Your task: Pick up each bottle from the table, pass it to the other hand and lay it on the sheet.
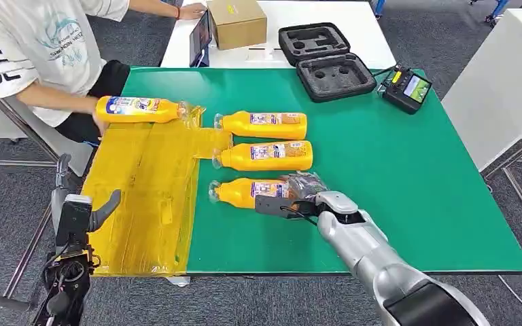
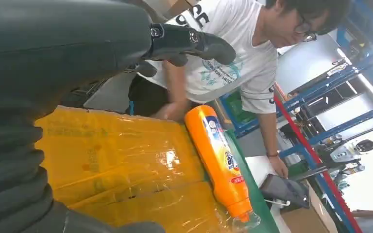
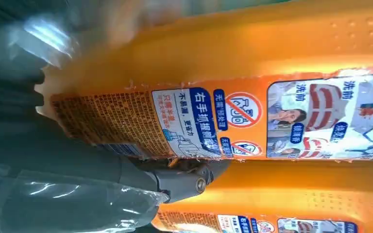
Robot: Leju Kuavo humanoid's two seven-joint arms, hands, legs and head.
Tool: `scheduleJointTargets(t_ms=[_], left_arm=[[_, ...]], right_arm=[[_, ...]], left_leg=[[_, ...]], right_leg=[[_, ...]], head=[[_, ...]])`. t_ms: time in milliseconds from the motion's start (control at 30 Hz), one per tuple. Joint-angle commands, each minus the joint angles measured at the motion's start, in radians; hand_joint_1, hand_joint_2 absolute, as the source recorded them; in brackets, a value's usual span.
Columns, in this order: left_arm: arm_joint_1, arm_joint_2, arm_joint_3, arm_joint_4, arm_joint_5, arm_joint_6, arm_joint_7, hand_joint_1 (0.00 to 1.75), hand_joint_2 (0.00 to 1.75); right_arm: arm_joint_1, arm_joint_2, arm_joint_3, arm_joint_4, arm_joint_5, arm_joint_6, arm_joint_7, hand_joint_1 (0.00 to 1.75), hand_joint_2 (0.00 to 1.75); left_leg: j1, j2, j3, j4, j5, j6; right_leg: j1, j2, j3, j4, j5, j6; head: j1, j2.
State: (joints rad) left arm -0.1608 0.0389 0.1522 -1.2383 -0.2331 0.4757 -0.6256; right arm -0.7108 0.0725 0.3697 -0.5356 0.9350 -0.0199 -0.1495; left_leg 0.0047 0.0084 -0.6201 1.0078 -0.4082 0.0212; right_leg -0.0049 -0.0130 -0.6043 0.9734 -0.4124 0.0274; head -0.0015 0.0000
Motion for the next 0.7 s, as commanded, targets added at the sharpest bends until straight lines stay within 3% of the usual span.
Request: scheduleJointTargets(t_ms=[33,100,133,233,367,433,533,567,700], left_arm=[[-0.029,-0.026,0.024,0.028,0.004,-0.004,0.006,0.00,1.75],[-0.028,-0.025,0.023,0.029,0.005,-0.006,0.006,0.00,1.75],[-0.032,-0.024,0.022,0.034,0.006,-0.010,0.006,0.00,1.75],[-0.059,-0.029,0.003,0.072,0.019,-0.044,-0.003,0.00,1.75],[-0.055,-0.033,0.000,0.075,0.033,-0.050,-0.010,0.00,1.75],[-0.026,-0.037,0.011,0.045,0.078,-0.073,-0.011,0.00,1.75],[0.055,-0.049,0.028,-0.043,0.158,-0.126,-0.003,0.00,1.75],[0.087,-0.057,0.034,-0.085,0.193,-0.148,0.002,0.00,1.75],[0.137,-0.068,0.022,-0.155,0.255,-0.211,0.029,0.00,1.75]], right_arm=[[-0.024,0.006,0.023,0.081,-0.009,0.008,-0.009,1.71,1.75],[-0.019,0.006,0.013,0.072,-0.029,0.008,-0.026,1.69,1.75],[-0.011,0.008,-0.007,0.060,-0.076,0.035,-0.083,1.75,1.75],[0.048,0.003,-0.082,-0.029,-0.290,0.162,-0.373,1.75,1.75],[0.062,0.003,-0.082,-0.052,-0.324,0.177,-0.395,1.75,1.75],[0.078,0.028,-0.123,-0.102,-0.429,0.177,-0.468,1.75,1.75],[0.120,0.068,-0.153,-0.217,-0.574,0.102,-0.482,1.75,1.75],[0.148,0.084,-0.157,-0.277,-0.615,0.012,-0.494,1.75,1.75],[0.222,0.105,-0.125,-0.388,-0.671,-0.143,-0.511,1.75,1.75]], left_leg=[[0.000,-0.001,0.004,-0.001,-0.001,-0.001],[0.000,-0.002,0.005,-0.001,-0.002,-0.001],[0.000,-0.001,0.003,-0.001,-0.001,-0.001],[0.001,-0.003,0.004,-0.001,-0.001,-0.001],[0.000,-0.002,0.002,-0.001,0.000,-0.001],[-0.001,-0.002,0.002,-0.001,-0.001,-0.001],[0.000,0.000,0.002,0.000,-0.001,0.000],[-0.001,0.002,0.003,0.000,-0.003,-0.001],[0.000,0.003,0.002,0.000,-0.003,-0.001]], right_leg=[[0.000,0.000,0.004,-0.001,-0.001,-0.001],[0.000,0.000,0.005,0.000,-0.002,-0.001],[0.000,0.000,0.003,-0.001,-0.001,-0.001],[0.000,-0.001,0.005,-0.001,-0.002,-0.001],[0.000,-0.001,0.002,0.000,-0.001,0.000],[-0.001,-0.001,0.002,0.000,-0.002,0.000],[-0.001,0.001,0.001,0.000,-0.001,0.000],[-0.001,0.003,0.002,0.001,-0.002,0.000],[0.000,0.005,0.001,0.000,-0.002,-0.001]], head=[[0.000,0.000],[0.000,0.000],[0.000,0.000],[0.000,0.000],[0.000,0.000],[-0.001,0.000],[0.000,0.000],[0.000,0.000],[0.000,0.000]])
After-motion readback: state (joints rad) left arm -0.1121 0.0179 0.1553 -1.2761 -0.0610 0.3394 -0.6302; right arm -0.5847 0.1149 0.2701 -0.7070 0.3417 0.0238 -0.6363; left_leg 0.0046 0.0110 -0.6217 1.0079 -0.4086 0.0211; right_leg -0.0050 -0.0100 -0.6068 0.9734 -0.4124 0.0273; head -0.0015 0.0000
